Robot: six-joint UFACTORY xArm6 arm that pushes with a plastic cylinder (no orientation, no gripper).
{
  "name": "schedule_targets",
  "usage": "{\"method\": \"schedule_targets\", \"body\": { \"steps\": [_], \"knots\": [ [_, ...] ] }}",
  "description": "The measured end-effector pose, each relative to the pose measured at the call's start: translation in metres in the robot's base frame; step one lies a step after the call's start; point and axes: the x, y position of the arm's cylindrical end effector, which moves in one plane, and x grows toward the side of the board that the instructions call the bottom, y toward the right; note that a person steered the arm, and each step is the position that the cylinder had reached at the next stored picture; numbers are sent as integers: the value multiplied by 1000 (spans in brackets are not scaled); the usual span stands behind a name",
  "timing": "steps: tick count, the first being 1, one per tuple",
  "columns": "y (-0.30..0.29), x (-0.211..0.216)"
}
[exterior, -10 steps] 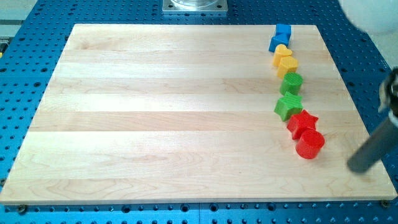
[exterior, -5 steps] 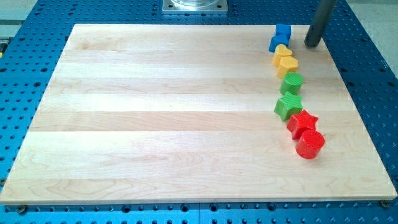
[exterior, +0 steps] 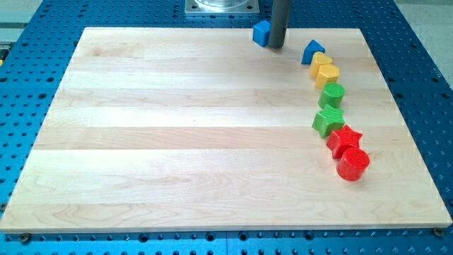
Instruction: Drag the blue cube to the top left corner
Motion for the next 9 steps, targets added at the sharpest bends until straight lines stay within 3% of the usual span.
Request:
{"method": "schedule_targets", "body": {
  "steps": [1,3,5,6,7,9],
  "knots": [
    [-3,0],
    [-106,1],
    [-27,8],
    [23,-26],
    [-4,-44],
    [-185,-8]
  ]
}}
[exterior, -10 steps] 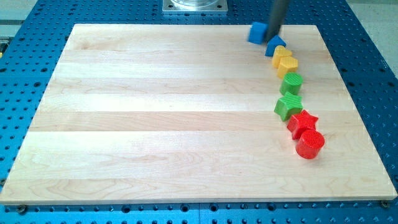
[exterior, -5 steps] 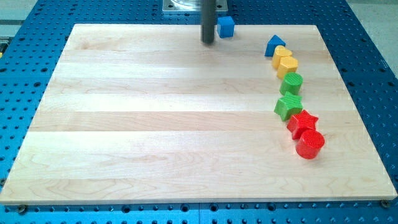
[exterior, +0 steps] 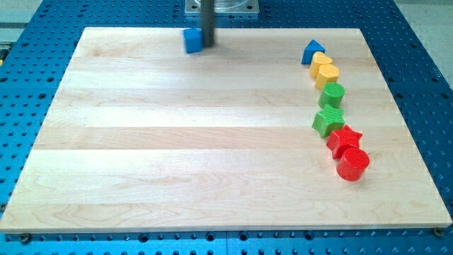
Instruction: Drag the blue cube to the top left corner
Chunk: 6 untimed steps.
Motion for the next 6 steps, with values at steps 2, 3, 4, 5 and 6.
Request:
{"method": "schedule_targets", "body": {
  "steps": [2,3,4,5,6],
  "knots": [
    [-66,25],
    [-111,8],
    [-144,23],
    [-136,39],
    [-69,39]
  ]
}}
